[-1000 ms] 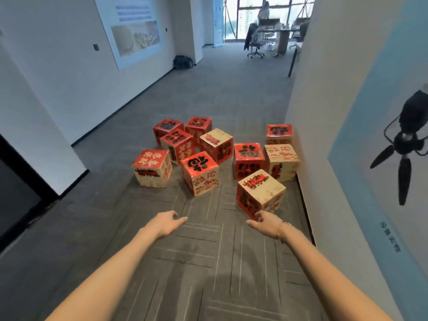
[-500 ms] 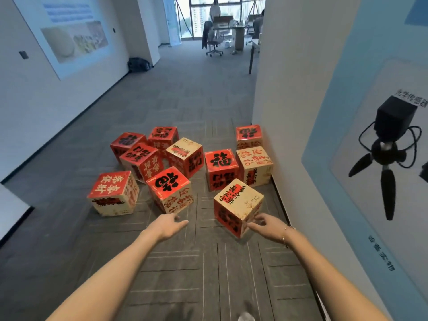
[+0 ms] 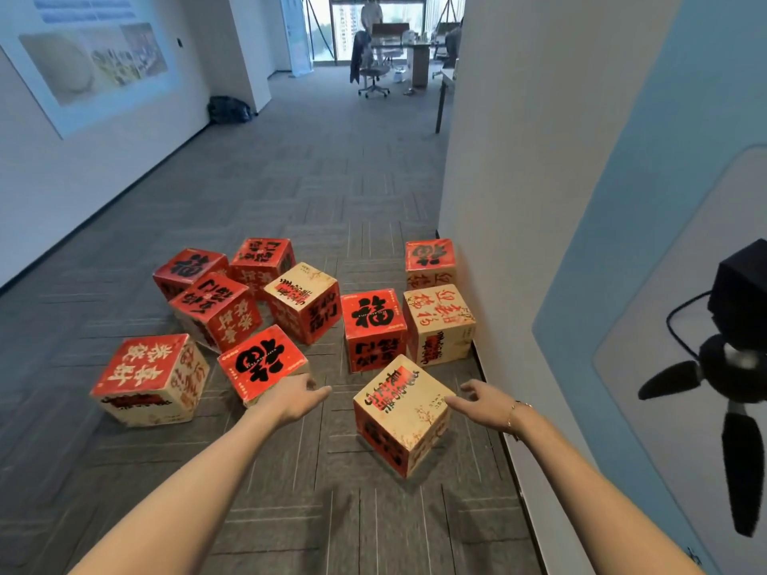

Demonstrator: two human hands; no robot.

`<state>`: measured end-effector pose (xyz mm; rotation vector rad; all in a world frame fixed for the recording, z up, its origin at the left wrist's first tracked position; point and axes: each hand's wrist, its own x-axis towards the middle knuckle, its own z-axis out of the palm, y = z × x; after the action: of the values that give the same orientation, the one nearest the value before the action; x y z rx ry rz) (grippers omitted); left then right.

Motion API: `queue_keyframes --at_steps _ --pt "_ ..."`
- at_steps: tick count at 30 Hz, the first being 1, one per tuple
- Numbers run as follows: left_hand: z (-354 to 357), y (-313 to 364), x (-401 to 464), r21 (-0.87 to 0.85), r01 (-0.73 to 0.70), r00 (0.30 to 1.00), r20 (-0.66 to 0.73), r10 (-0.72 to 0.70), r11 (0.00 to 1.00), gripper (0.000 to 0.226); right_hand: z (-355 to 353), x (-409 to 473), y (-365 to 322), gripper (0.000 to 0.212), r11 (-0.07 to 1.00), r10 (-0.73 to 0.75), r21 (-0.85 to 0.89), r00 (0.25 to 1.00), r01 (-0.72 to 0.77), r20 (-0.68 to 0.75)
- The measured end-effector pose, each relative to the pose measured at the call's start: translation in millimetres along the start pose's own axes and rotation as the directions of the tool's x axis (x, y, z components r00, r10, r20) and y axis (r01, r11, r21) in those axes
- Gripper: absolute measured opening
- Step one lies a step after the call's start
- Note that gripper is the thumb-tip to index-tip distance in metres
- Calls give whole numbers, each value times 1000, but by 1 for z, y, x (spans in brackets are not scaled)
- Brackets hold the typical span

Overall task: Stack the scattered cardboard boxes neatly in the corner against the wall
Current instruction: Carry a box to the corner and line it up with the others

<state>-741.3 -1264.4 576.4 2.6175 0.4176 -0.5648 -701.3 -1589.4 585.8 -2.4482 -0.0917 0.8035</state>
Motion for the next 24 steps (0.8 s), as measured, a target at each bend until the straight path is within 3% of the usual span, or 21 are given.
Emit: queue_keyframes --at_steps 10,19,24 --pt "-17 47 86 -12 -74 997 2 74 997 61 -21 69 12 65 996 69 63 997 -70 21" --pt "-26 51 177 96 -143 986 96 134 985 58 -8 117 12 69 960 217 179 976 -216 17" --pt "-42 60 234 183 -271 955 175 240 945 56 -3 146 -3 71 912 322 279 946 -302 -31"
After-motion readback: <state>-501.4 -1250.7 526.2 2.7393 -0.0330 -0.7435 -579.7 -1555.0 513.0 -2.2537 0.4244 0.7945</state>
